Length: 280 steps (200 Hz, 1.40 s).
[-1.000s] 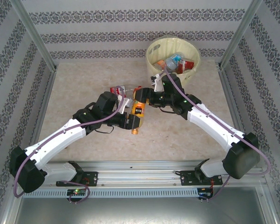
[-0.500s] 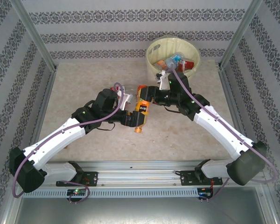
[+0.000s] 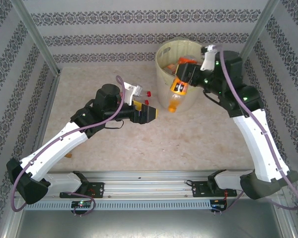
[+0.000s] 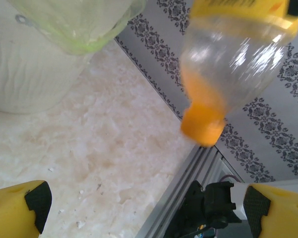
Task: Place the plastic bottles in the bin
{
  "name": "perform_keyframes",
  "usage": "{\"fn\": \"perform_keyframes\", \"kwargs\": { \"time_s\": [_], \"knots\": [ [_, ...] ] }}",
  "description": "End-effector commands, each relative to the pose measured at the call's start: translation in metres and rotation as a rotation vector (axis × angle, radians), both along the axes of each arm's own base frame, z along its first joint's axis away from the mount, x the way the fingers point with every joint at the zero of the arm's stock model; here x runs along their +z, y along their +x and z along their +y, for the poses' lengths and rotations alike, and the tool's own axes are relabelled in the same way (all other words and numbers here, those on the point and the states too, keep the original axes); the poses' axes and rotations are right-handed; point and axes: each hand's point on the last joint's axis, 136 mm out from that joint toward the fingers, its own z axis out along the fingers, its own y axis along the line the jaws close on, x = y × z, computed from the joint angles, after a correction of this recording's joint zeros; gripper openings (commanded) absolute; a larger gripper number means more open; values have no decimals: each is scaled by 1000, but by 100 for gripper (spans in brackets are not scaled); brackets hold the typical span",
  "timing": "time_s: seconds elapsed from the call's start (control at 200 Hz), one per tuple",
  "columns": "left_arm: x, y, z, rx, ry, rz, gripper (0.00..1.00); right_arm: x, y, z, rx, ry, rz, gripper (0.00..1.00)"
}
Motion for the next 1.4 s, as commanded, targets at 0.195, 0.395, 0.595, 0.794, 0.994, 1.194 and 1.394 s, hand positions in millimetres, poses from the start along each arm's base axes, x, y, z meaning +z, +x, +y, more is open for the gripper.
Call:
{"fn": "perform_keyframes", "kwargs": {
  "time_s": [0.195,0.395,0.595,0.794,0.994,1.194,1.394],
  "knots": [
    [8,19,3,35,-13,-55,100,43,44,-36,-168,-184,-123,54],
    [5,16,7,20,35,-70,100,56,80,-45,-256,-236,-180,54],
    [12,11,11,14,49,-77,100,50,121,-60,-346,-243,-185,54],
    [11,9,17,38,49,-79,100,35,151,-69,-381,-236,-156,54],
    [1,5,18,37,55,-54,100,14,176,-69,-365,-227,-94,54],
    [-7,7,24,71,76,-35,100,-30,202,-67,-329,-240,25,55],
    [-10,2,32,87,103,-40,100,-70,207,-47,-204,-191,145,55]
  ]
}}
